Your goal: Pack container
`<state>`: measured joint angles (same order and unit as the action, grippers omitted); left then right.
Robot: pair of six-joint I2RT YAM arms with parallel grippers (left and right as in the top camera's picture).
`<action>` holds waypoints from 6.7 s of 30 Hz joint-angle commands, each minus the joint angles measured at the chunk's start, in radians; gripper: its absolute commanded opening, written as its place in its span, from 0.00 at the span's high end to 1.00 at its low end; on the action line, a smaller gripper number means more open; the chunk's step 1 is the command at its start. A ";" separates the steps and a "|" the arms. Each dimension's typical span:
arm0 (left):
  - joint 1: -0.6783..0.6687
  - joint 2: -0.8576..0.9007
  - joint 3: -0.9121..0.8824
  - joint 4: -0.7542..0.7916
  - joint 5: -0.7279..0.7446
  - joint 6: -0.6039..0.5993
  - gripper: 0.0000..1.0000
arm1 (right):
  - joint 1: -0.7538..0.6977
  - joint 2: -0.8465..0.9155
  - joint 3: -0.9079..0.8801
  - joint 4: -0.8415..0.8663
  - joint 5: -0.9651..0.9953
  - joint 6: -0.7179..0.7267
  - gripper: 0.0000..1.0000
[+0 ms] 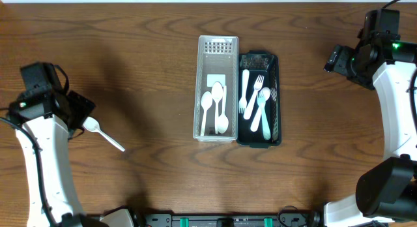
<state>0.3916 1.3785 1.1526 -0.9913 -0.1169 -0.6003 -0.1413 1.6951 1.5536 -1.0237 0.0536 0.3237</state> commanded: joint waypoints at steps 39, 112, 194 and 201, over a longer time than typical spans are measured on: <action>0.004 0.441 -0.184 0.372 0.136 0.080 0.73 | -0.003 0.000 -0.005 -0.032 0.019 -0.026 0.13; -0.949 0.313 0.325 0.174 -0.126 0.357 0.48 | 0.015 0.000 -0.005 -0.005 0.025 -0.069 0.12; -0.522 -0.858 -0.611 0.207 -0.132 0.371 0.02 | 0.215 -1.181 -1.136 0.158 0.135 -0.141 0.01; -0.522 -0.858 -0.611 0.207 -0.132 0.371 0.02 | 0.217 -1.478 -1.180 0.266 -0.036 -0.245 0.01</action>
<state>-0.1265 0.5171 0.5426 -0.7822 -0.2398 -0.2348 0.0669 0.2886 0.4061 -0.7895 0.0940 0.1482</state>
